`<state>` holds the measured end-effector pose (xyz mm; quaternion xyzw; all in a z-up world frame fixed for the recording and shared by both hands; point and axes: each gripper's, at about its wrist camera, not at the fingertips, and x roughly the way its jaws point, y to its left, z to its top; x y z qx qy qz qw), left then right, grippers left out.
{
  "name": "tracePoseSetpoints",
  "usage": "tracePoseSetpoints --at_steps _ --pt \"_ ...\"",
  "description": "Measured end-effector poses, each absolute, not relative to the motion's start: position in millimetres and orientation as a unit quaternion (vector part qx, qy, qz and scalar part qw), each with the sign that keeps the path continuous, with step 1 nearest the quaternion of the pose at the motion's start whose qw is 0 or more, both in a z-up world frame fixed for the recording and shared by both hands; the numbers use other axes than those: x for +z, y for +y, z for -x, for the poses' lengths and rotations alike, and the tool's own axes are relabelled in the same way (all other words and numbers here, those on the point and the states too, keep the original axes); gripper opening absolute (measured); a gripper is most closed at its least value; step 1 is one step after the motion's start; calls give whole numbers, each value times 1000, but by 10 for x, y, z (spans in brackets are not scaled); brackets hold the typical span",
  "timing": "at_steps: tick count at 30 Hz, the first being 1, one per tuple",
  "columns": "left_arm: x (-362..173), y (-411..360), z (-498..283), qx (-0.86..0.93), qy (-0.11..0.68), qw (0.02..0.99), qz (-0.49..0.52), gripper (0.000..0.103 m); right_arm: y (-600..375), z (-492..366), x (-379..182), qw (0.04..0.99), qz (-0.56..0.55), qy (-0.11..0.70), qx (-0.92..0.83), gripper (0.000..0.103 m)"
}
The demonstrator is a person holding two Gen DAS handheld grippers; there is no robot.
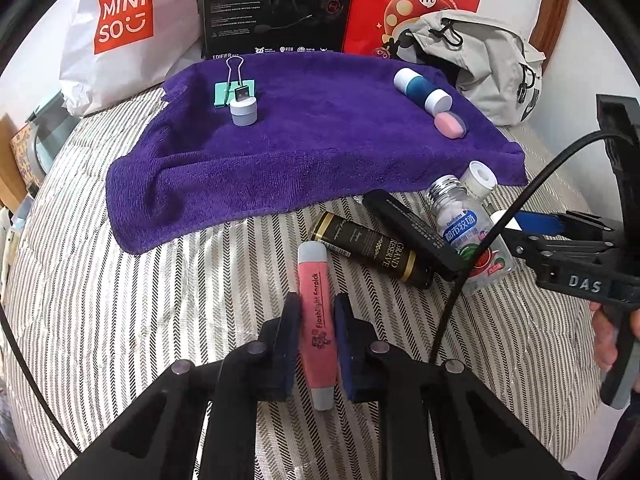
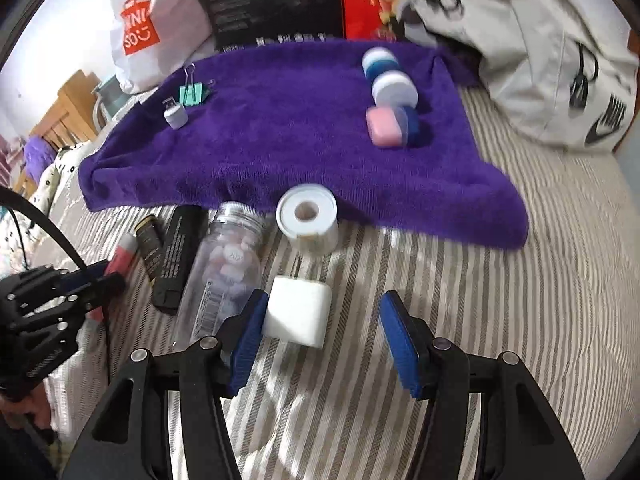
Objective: Organize rigid objects
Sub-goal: 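Grasp the pink highlighter with the left tool, then grasp the white USB charger cube with the right tool, then carry the highlighter over the towel with the left tool while the right tool lifts the charger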
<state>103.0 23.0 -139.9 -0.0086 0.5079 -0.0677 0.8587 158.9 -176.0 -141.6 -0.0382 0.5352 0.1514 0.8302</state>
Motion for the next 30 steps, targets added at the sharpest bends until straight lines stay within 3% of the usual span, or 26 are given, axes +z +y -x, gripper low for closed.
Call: tracePoseSetpoints --at_steps 2,6,30 --pt "-1398 230 -1024 -69 507 859 4 17 -1780 -1577 -1423 834 40 528 154 53" --pt "-1387 286 -986 -51 511 858 -19 17 -1916 -1553 -1405 833 57 529 150 28" --pt "-1276 530 -969 -57 503 862 31 16 -2296 -1563 -1283 832 14 530 162 27"
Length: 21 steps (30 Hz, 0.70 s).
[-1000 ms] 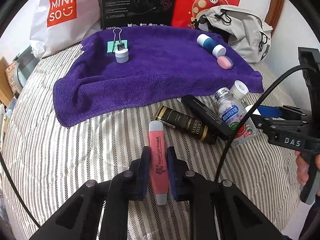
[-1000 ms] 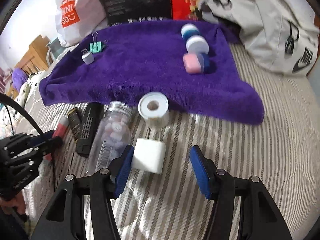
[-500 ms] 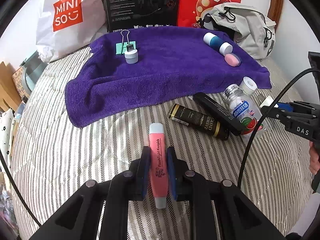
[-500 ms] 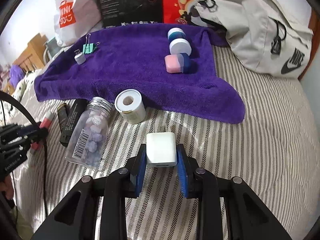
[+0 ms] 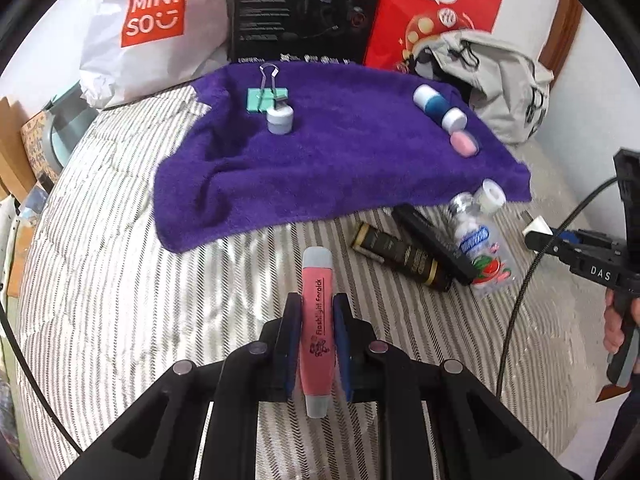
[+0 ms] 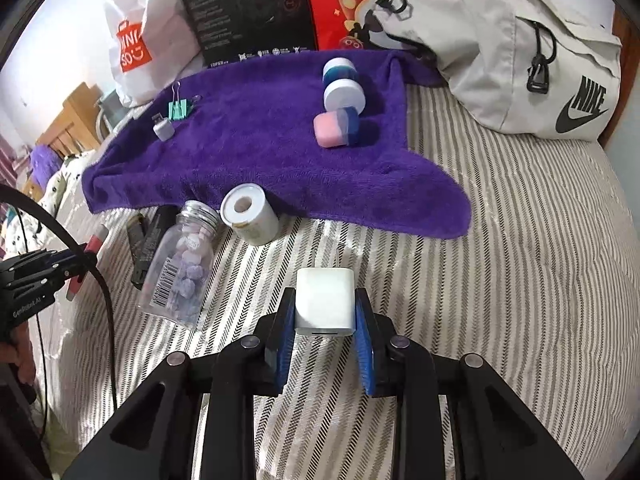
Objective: Organize rigid objects
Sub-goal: 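Carry the highlighter over the towel with the left tool while the right tool lifts the charger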
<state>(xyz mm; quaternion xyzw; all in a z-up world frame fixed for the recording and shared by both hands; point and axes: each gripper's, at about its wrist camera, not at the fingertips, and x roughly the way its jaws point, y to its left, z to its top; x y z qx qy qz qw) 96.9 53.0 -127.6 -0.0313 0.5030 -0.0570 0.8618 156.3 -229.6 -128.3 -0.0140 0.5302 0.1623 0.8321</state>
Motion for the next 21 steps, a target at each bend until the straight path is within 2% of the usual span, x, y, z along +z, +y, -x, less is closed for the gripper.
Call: tracePoseSetpoints --at_steps 21 --pt "-898 692 -1412 -56 476 877 42 16 -2284 -1791 -743 852 16 490 183 27"
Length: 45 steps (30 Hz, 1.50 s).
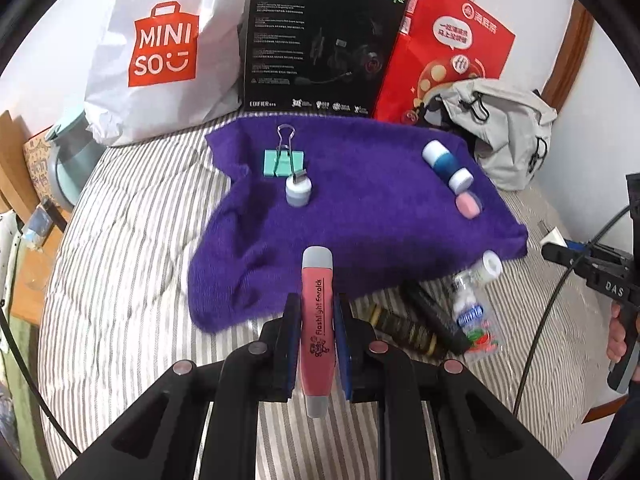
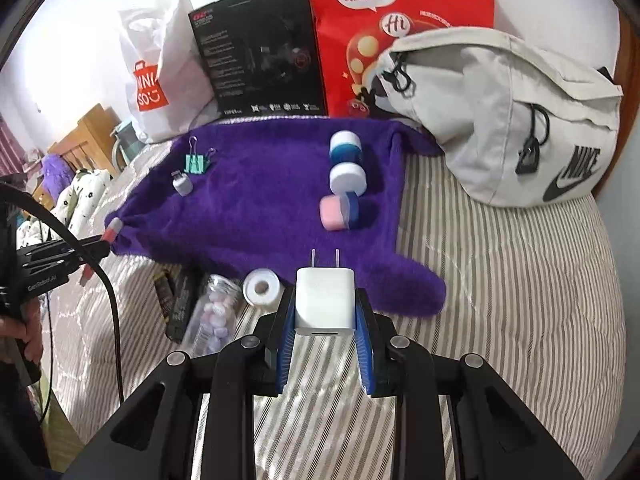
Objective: Organize rigid objects
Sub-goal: 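Carry the highlighter over the towel with the left tool while the right tool lifts the charger, then set the highlighter beside the white cap with the left tool while the right tool carries the charger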
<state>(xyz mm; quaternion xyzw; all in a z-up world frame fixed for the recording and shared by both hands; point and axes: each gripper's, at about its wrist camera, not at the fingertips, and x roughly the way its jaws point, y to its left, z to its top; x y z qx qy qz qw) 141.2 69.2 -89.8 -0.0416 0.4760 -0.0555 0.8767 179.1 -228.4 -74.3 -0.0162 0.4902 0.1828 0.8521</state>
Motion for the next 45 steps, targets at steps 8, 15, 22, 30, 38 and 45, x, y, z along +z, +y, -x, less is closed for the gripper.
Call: tracePoseSetpoints --at_steps 8,15,22,30,38,45 --pt "-977 793 -1828 -44 480 875 42 16 -2216 -1891 -685 853 24 485 190 27" --pt "-1165 803 -2185 -40 493 869 37 16 -2225 -1948 -744 848 26 495 187 27" --pt "-1350 788 -2427 -17 505 863 23 16 -2253 -2038 -801 843 24 503 186 27" --pt "-1478 724 -2577 -16 514 857 10 16 -2245 -2125 -829 842 26 507 185 27" --pt "-1484 648 -2532 -4 519 854 -23 20 -2161 -2235 -883 836 27 514 193 27" --pt "-1452 511 -2398 -12 526 849 -54 47 -2009 -2384 -1028 821 33 531 205 27"
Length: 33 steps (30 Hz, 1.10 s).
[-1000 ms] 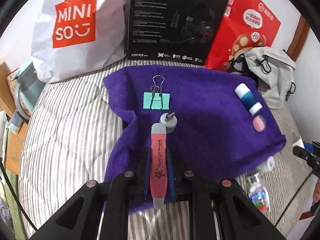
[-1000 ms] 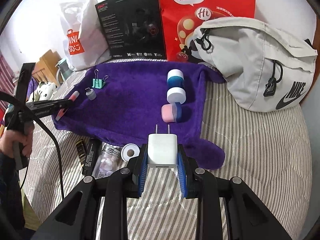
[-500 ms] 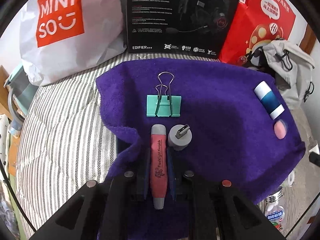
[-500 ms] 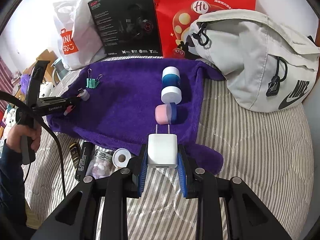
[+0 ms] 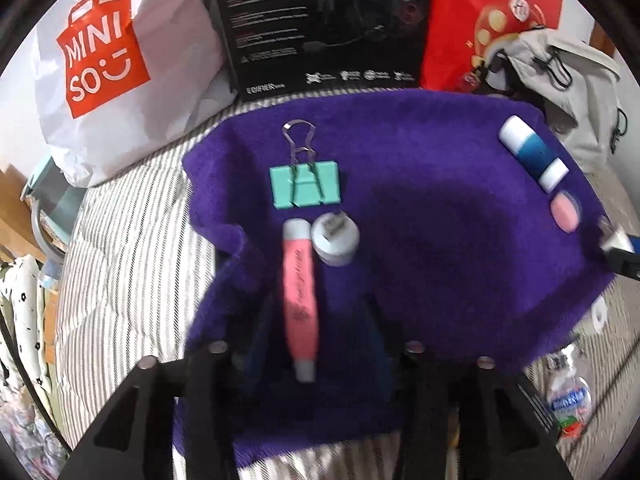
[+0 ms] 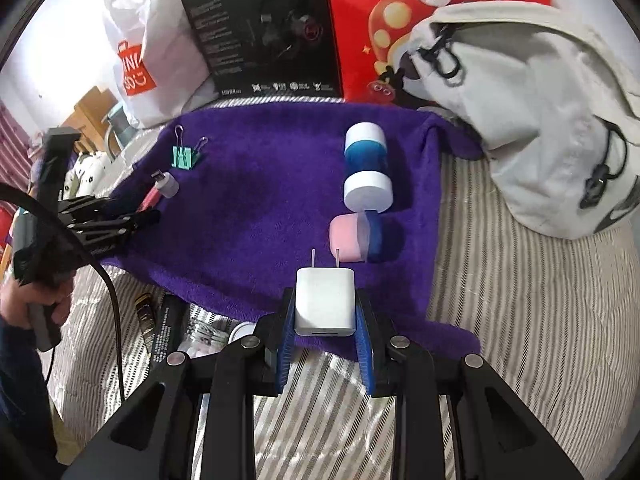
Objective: Organize rigid objects
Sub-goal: 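Set the highlighter beside the white cap with the left tool while the right tool carries the charger, then set the white charger beside the pink jar and open the right tool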
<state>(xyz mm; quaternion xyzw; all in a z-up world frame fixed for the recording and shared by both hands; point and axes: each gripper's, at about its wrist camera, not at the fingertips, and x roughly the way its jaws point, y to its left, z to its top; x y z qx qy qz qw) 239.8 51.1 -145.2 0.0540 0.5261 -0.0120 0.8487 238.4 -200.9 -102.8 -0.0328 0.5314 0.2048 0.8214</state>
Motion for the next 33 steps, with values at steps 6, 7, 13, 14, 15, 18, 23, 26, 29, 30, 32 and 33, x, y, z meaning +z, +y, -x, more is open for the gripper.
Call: tracePoseSetpoints --at_steps 6,7,13,14,15,18,23,26,29,30,32,33 --pt "-1249 489 -2113 -14 509 859 -48 71 -1931 -2530 -1187 809 44 552 198 27" --pt "-1195 498 -2049 -13 504 862 -47 71 -1927 -2542 -1203 808 45 553 198 27" --pt "-951 667 -1805 -5 484 875 -29 71 -1888 -2600 -1312 804 47 561 191 27" --pt "-922 703 -1783 -5 482 876 -23 71 -1867 -2606 -1323 804 50 561 190 28" --pt "-899 732 -1756 -5 481 877 -17 72 -1856 -2605 -1326 805 53 560 190 28" --pt "-827 829 -1633 -8 478 879 9 73 -1826 -2596 -1334 804 63 561 188 28" --pt "-845 842 -1549 -6 482 876 18 73 -1798 -2598 -1329 798 78 567 191 28" --pt "-871 846 -1485 -9 484 875 28 73 -1819 -2626 -1339 793 75 573 191 33" --pt "-890 837 -1421 -14 487 873 33 73 -1861 -2626 -1329 795 82 572 187 40" --pt "-893 832 -1401 -13 487 873 32 73 -1871 -2621 -1316 795 82 570 188 43" --pt "-906 823 -1361 -15 489 872 33 73 -1897 -2596 -1271 798 89 567 185 47" --pt "-916 817 -1343 -17 490 871 36 73 -1907 -2582 -1250 799 88 565 187 47"
